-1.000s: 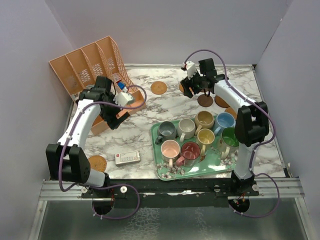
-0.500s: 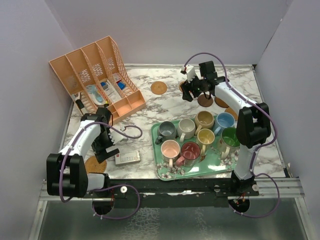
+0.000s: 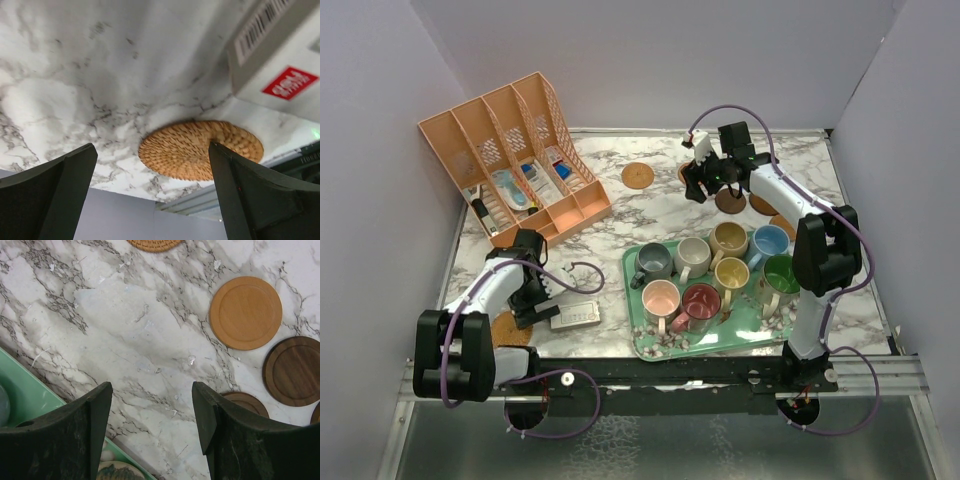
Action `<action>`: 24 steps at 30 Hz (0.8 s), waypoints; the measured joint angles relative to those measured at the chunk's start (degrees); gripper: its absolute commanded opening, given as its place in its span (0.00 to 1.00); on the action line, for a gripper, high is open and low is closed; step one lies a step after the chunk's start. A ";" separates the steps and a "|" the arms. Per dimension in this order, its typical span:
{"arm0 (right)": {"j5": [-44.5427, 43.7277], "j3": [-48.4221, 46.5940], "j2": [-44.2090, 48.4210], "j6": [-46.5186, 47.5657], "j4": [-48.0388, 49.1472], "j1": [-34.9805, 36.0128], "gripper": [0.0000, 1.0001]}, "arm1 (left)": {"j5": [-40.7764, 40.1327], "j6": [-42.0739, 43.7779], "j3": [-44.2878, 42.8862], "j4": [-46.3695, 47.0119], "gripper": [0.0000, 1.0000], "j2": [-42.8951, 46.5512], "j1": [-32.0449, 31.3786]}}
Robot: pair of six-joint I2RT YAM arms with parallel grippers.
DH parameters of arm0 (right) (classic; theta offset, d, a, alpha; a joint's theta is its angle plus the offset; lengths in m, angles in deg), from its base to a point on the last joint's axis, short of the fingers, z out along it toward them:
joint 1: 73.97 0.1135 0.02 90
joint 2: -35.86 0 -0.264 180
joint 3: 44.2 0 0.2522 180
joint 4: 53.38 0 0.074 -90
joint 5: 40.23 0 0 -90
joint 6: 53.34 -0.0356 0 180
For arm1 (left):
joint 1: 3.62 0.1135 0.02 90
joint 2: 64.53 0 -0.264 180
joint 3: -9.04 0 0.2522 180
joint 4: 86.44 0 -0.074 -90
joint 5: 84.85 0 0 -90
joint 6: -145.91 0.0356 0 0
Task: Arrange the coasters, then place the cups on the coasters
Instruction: Move the coaster to the center of the board.
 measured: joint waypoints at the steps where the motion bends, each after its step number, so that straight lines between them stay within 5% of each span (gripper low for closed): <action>1: -0.15 0.00 0.00 0.00 0.00 0.00 0.66 | 0.20 -0.37 0.13 1.14 0.97 -0.07 0.00; 11: -1.38 -1.88 0.00 0.02 -0.70 0.00 0.65 | 1.57 -4.90 -0.92 2.89 0.89 -2.78 0.28; 24: 0.26 -3.30 -1.38 1.09 -1.97 0.00 0.65 | 13.99 -16.22 -15.89 12.61 0.81 -17.44 -2.21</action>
